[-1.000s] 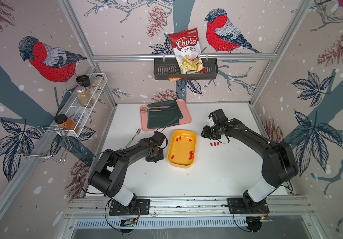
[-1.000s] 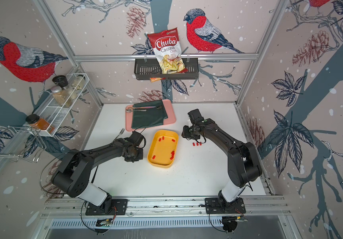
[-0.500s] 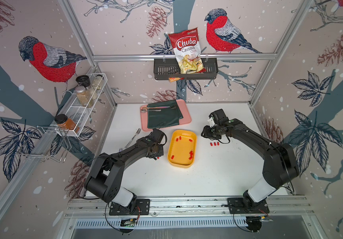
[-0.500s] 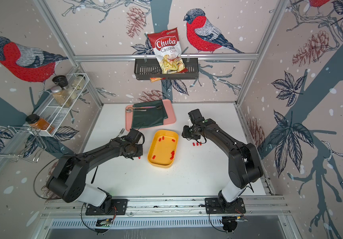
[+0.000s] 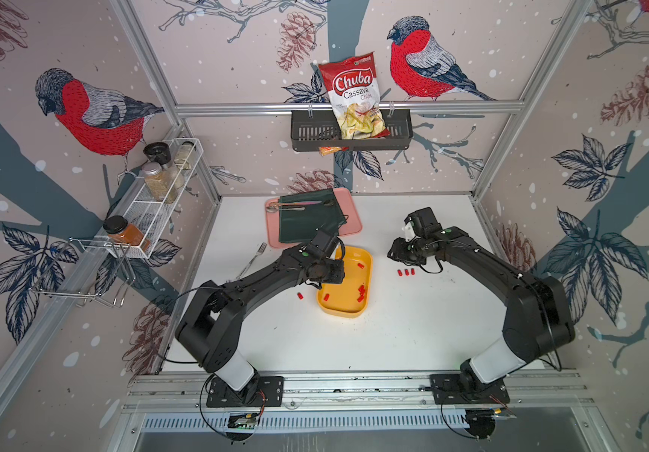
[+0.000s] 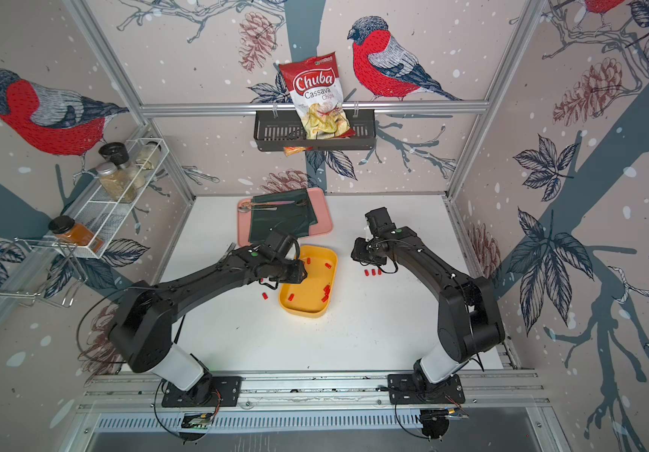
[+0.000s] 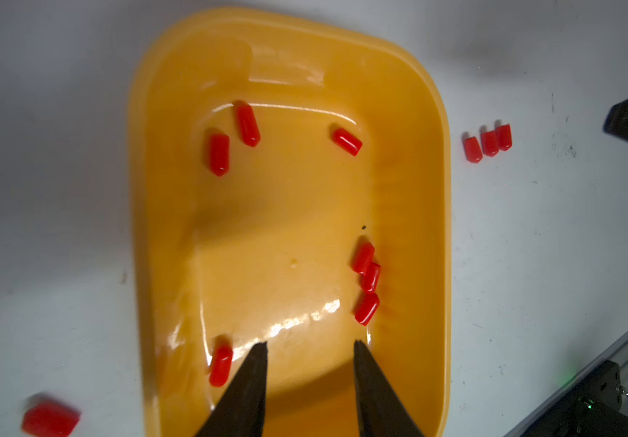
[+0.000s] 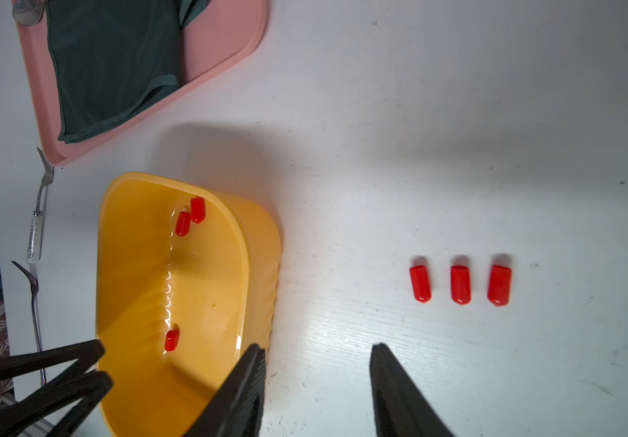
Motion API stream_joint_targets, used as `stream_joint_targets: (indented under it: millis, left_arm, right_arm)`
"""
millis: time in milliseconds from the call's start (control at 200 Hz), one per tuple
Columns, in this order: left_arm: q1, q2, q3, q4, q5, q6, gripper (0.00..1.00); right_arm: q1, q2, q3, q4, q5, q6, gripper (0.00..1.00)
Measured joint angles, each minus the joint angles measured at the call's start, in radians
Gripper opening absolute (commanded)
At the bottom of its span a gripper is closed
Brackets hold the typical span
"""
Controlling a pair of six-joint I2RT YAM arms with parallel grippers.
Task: Take the screw protection sleeves out of the storage box
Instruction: Pick up the screw protection sleeve from the storage box.
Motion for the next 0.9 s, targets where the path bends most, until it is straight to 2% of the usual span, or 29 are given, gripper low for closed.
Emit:
stream_joint_targets:
  millis: [220, 405, 755, 901]
  left_arm:
    - [-0.058, 0.139, 0.072, 0.056, 0.073, 0.0, 0.37]
    - [-0.072, 0.219, 0.11, 0.067, 0.072, 0.005, 0.35]
    - [-0.077, 0.294, 0.148, 0.082, 0.061, 0.017, 0.32]
    - [-0.077, 0.309, 0.152, 0.085, 0.073, 0.018, 0.28]
  right_arm:
    - [-0.007, -0.019, -0.016, 0.0, 0.0, 0.011, 0.5]
    - [-0.018, -0.026, -0.029, 0.0, -0.004, 0.011, 0.5]
    - [-0.026, -0.026, -0.044, 0.0, -0.008, 0.011, 0.5]
    - [-0.027, -0.027, -0.05, 0.001, -0.008, 0.011, 0.5]
